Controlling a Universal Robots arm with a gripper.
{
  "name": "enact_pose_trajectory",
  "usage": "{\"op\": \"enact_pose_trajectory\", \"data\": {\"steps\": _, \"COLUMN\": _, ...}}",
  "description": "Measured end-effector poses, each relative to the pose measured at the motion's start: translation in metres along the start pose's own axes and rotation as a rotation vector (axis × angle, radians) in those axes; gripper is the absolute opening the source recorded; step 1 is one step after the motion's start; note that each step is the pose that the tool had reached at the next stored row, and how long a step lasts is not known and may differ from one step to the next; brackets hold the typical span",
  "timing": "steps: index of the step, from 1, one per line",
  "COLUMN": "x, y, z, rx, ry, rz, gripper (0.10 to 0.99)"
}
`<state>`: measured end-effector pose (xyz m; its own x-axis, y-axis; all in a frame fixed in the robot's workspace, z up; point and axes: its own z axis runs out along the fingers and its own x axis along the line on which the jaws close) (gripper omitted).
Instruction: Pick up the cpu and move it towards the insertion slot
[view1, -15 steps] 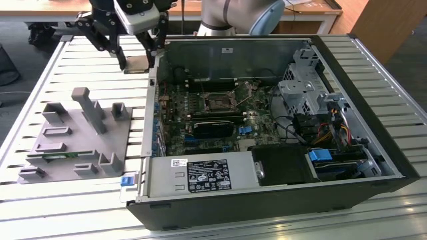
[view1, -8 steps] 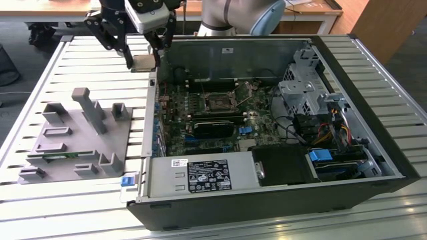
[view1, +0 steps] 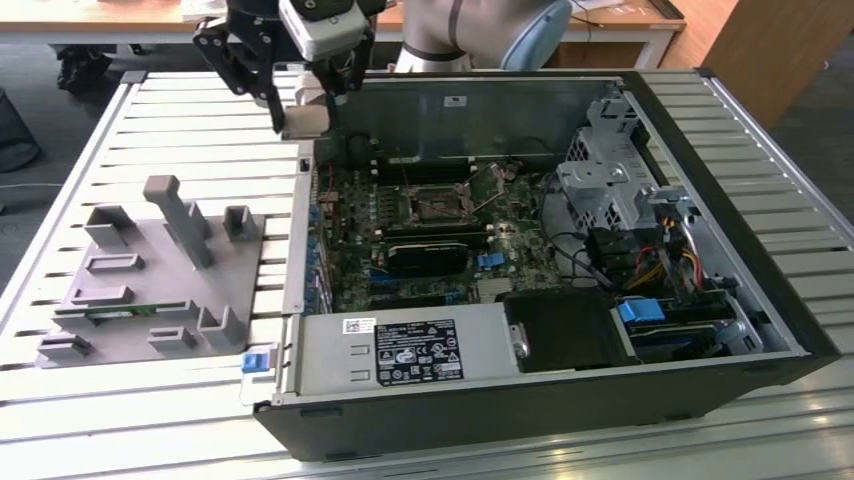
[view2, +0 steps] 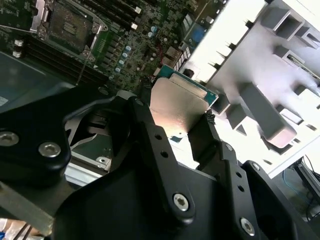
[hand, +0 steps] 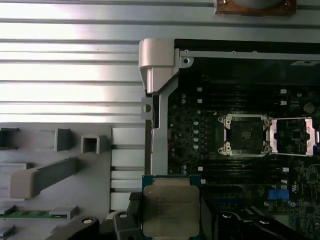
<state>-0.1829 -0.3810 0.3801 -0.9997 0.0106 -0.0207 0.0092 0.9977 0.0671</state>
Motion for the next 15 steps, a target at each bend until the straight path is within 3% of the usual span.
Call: {"op": "enact_pose_trajectory", "data": {"steps": 15, "x": -0.0259, "y": 0.0129, "z": 0.0014, "rx": 0.0, "ry": 0.0001, "rz": 0.0, "gripper": 0.545}}
